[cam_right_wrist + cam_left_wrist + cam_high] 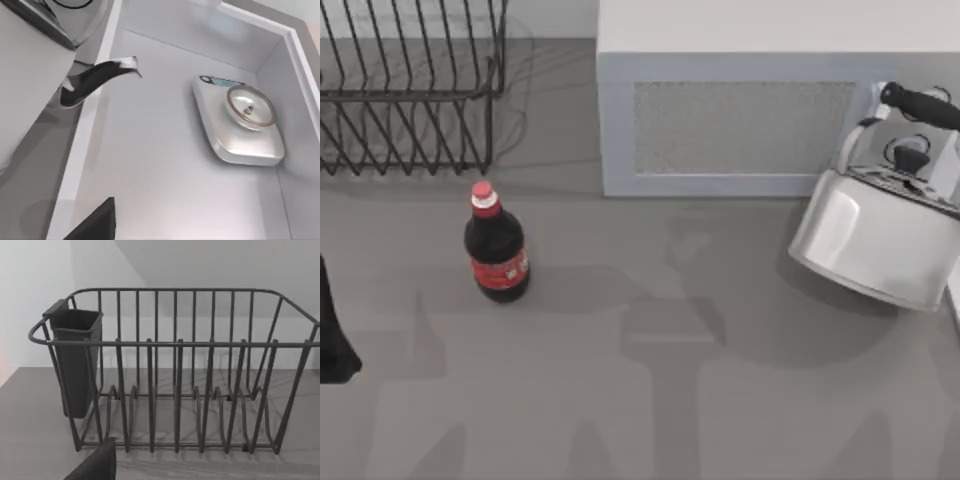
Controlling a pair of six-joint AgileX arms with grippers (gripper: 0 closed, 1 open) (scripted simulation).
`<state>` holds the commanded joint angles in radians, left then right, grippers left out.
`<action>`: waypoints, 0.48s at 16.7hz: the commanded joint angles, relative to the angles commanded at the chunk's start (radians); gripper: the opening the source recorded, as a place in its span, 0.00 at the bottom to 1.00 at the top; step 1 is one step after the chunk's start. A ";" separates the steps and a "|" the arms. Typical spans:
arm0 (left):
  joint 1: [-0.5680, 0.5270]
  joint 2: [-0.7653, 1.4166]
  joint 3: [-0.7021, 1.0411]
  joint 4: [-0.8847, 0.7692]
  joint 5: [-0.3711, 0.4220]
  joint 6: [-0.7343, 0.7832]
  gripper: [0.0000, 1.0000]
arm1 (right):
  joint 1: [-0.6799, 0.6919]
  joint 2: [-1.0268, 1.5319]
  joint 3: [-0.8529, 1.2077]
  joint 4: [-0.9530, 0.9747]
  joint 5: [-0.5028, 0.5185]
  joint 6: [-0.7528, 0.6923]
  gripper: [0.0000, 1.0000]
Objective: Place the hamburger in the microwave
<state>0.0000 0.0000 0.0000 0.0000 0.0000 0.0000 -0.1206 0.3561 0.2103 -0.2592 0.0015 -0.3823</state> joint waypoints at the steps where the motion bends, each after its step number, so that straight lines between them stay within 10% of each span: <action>1: 0.000 0.000 0.000 0.000 0.000 0.000 1.00 | -0.024 0.077 0.041 -0.053 0.000 -0.092 1.00; 8: 0.000 0.000 0.000 0.000 0.000 0.000 1.00 | -0.198 0.635 0.336 -0.442 0.002 -0.782 1.00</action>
<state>0.0000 0.0000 0.0000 0.0000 0.0000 0.0000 -0.3186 0.9912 0.5460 -0.7010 0.0032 -1.1644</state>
